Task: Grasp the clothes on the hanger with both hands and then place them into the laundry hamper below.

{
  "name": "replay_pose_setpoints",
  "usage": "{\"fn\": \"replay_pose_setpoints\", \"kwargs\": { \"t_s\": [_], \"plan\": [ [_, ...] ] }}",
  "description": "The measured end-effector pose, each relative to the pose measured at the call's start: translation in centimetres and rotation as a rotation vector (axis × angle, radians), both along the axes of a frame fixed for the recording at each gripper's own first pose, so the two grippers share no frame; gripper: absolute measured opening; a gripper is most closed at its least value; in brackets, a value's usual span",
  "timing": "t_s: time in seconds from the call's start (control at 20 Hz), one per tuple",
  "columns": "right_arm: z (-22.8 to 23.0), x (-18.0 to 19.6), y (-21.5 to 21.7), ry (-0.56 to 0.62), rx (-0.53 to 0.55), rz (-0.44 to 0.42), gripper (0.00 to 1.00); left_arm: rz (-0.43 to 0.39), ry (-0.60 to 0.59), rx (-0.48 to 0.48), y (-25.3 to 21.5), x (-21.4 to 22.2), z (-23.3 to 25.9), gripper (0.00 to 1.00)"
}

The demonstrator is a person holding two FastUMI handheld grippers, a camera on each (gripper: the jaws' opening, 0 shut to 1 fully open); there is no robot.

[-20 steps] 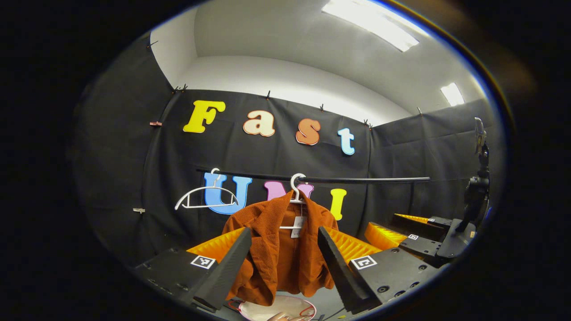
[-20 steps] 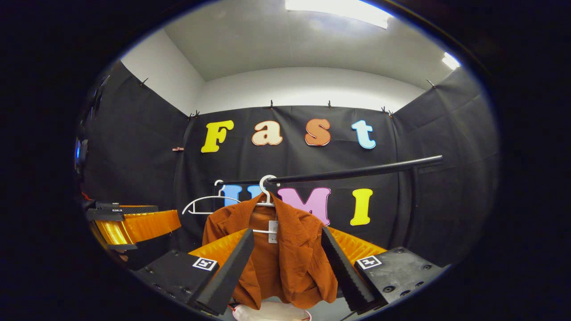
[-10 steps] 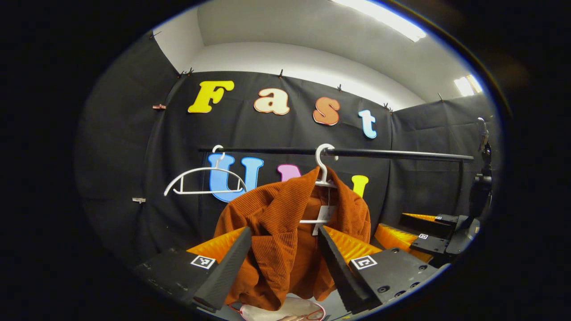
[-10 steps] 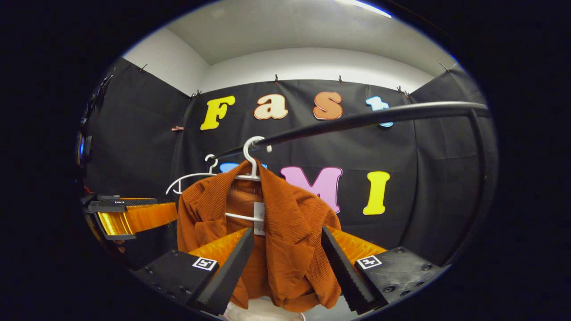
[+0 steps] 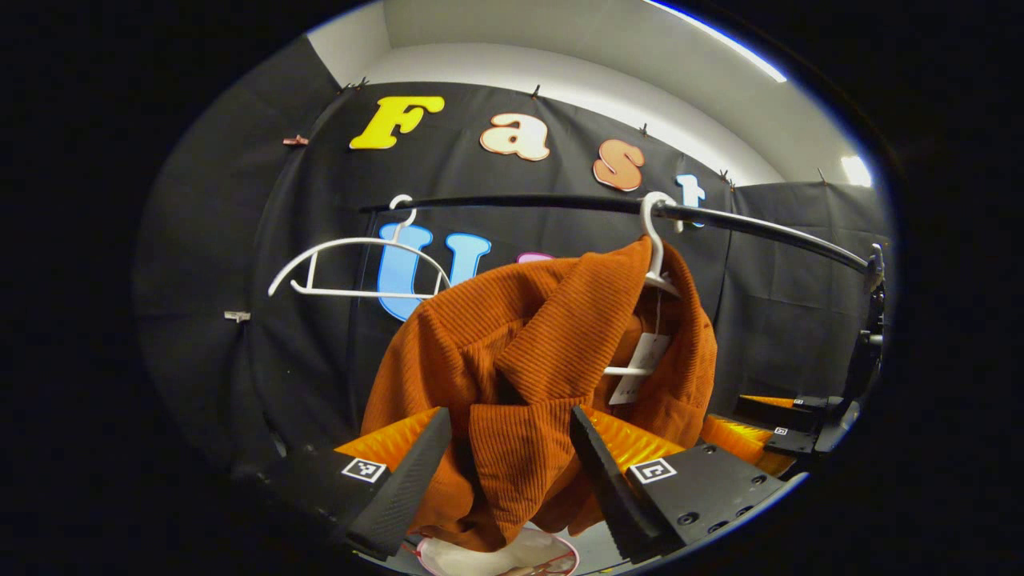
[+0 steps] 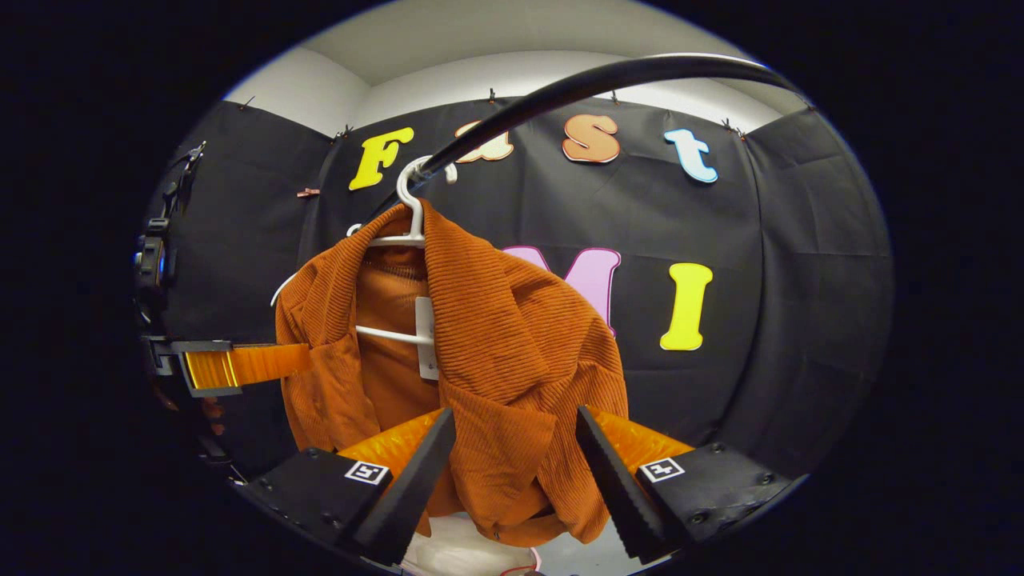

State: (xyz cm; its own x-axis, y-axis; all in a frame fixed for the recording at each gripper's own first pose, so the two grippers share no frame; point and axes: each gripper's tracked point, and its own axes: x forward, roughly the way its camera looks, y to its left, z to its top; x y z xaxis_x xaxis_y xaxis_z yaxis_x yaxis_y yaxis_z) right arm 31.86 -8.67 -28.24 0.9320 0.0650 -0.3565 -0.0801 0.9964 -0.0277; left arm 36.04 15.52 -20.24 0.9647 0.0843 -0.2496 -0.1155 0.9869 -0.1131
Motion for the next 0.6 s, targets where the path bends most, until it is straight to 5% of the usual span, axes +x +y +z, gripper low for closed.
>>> {"fn": "replay_pose_setpoints", "kwargs": {
  "t_s": [0.6],
  "plan": [
    [-3.6,2.2,0.1,0.075,0.042,0.02,0.98,-0.154,0.001,-0.102,-5.3,3.2,-0.8,0.94]
  ]
}}
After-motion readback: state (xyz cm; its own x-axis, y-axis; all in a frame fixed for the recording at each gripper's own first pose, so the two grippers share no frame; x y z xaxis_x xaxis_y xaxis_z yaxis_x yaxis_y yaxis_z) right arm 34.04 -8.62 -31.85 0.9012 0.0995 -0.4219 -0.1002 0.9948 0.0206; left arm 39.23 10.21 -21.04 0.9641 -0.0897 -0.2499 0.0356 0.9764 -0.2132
